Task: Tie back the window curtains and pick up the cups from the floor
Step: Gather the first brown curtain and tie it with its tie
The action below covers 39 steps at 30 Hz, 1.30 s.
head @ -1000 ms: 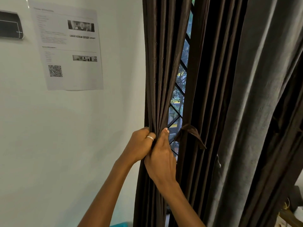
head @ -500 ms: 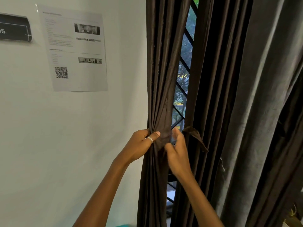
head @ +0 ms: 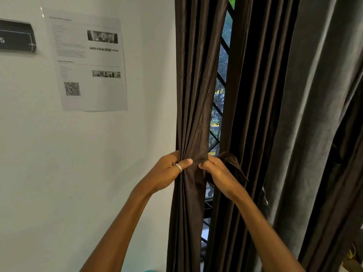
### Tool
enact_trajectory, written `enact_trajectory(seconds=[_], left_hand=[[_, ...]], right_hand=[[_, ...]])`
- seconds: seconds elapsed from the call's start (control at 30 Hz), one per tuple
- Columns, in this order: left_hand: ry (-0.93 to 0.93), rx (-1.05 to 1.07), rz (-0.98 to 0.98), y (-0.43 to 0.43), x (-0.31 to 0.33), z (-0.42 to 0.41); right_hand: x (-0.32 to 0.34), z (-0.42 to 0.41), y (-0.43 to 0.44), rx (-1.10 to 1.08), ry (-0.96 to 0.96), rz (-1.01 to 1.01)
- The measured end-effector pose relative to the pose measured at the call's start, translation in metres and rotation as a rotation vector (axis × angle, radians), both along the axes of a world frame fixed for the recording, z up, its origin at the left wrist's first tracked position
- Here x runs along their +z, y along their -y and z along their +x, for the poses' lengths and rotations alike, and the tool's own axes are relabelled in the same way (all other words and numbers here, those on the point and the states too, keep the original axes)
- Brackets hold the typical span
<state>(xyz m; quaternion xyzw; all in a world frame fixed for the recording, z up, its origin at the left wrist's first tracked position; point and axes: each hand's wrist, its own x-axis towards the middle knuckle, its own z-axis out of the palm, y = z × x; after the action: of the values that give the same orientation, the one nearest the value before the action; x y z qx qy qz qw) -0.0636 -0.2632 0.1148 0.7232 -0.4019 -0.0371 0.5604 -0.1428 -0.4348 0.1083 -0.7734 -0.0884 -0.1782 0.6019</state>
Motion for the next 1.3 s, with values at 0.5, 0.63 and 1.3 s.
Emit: enact_trajectory(seconds=[0.5,0.63,1.3], left_hand=[[0.328,0.493,-0.014,0.015,-0.007,0.011],[0.555,0.652,0.01,0.018,-0.011,-0.001],[0.236,0.458,-0.005,0.007,0.001,0.004]], right_hand=[[0.018,0.004,0.002,-0.497,-0.062,-0.72],[0.015,0.001,-0.005,-0.508,-0.107,-0.544],[-0.007,-0.021,-0.028,-0.105,-0.138,0.421]])
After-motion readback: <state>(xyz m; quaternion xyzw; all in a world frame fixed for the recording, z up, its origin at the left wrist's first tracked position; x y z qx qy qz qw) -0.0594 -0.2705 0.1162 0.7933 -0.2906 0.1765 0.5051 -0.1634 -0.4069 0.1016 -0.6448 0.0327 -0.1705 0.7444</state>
